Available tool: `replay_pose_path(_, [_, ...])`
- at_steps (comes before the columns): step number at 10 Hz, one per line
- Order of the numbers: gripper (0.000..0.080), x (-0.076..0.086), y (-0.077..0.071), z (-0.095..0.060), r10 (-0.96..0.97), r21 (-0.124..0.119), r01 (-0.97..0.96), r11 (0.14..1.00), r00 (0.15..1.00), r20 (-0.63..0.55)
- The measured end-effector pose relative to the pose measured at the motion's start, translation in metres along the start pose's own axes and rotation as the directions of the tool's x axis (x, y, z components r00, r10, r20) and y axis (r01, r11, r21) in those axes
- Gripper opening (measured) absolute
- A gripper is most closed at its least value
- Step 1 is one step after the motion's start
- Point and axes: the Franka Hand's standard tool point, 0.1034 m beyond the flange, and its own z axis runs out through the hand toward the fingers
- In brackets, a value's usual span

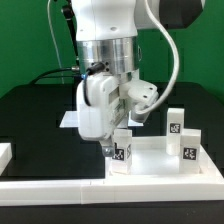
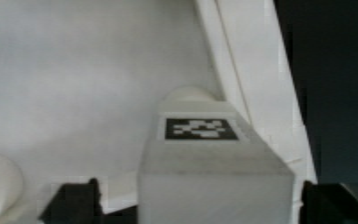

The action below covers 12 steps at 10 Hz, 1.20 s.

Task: Assemble square table

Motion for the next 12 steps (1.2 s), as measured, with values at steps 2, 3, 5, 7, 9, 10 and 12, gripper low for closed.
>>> replay_pose_path(2, [0.0643, -0.0057, 0.0016, 0.0023, -0.227, -0.002, 0.227, 0.974, 0.974, -0.009])
replay_pose_path(3, [0.0643, -0.0042, 0.0013, 0.0021, -0.294, -0.003, 0.294, 0.956, 0.956, -0.01])
replay_pose_path(5, [0.0648, -0.004, 0.0011, 0.0018, -0.446, -0.008, 0.446, 0.895, 0.895, -0.013])
replay_pose_path(7, [0.0649, -0.0056, -0.003, -0.0006, -0.748, -0.021, 0.748, 0.664, 0.663, -0.027])
replay_pose_path(9, [0.0649, -0.0005, -0.0055, -0.0048, -0.825, -0.016, 0.825, 0.565, 0.565, -0.035])
replay_pose_path(10, [0.0649, -0.0003, -0.0055, -0.0043, -0.826, -0.017, 0.826, 0.564, 0.563, -0.037])
replay_pose_path(12, [0.0411, -0.0001, -0.0053, -0.0039, -0.823, -0.017, 0.823, 0.567, 0.566, -0.036])
